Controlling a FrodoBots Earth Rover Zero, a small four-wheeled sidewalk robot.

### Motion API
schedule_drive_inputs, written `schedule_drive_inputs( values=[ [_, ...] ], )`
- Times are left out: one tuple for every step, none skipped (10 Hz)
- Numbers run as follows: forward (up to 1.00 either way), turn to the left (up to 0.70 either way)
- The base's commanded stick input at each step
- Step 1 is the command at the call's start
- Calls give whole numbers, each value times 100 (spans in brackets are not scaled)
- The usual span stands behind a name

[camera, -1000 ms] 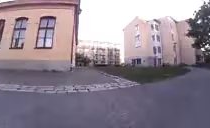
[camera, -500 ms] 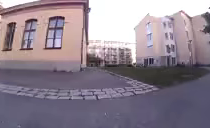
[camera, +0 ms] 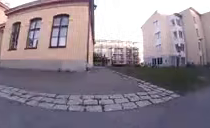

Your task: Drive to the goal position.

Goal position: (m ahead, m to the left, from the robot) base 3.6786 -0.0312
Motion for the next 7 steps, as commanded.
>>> schedule_drive_inputs(
  values=[
    [100,0],
    [100,0],
    [100,0],
    [100,-21],
    [100,-27],
    [100,-27],
    [100,-15]
  ],
)
